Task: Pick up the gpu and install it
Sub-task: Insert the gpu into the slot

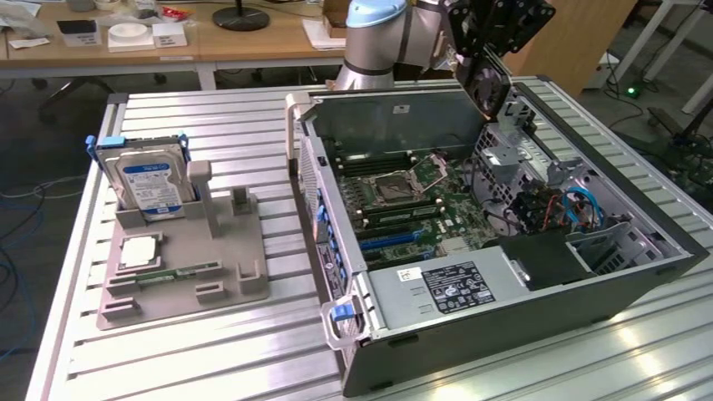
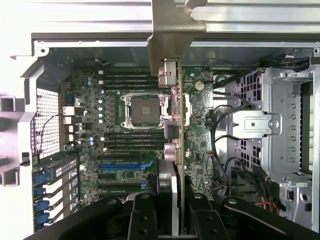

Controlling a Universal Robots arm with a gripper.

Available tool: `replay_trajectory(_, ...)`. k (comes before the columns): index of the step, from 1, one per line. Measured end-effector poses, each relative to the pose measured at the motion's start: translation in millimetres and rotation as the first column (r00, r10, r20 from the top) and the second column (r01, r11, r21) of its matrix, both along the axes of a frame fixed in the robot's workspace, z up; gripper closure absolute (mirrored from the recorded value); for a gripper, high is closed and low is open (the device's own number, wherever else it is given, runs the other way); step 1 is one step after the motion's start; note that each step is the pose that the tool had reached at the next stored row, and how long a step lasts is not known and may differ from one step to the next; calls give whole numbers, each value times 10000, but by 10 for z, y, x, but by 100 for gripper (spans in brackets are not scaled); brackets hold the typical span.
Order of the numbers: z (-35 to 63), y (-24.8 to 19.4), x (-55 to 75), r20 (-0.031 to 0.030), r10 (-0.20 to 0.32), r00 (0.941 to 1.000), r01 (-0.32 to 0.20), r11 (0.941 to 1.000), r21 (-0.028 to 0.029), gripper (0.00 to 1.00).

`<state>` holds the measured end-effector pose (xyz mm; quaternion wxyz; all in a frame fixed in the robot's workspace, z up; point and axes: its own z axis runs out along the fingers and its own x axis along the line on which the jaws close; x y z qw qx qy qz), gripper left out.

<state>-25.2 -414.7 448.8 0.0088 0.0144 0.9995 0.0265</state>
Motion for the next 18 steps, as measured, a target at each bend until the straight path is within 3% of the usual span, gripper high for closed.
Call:
replay_trajectory(6, 0, 0, 0, -1, 574, 9984, -574, 9984, 2, 72)
replay_trajectory(18, 0, -6, -16, 1, 1532, 9882, -1532, 9882, 13, 72)
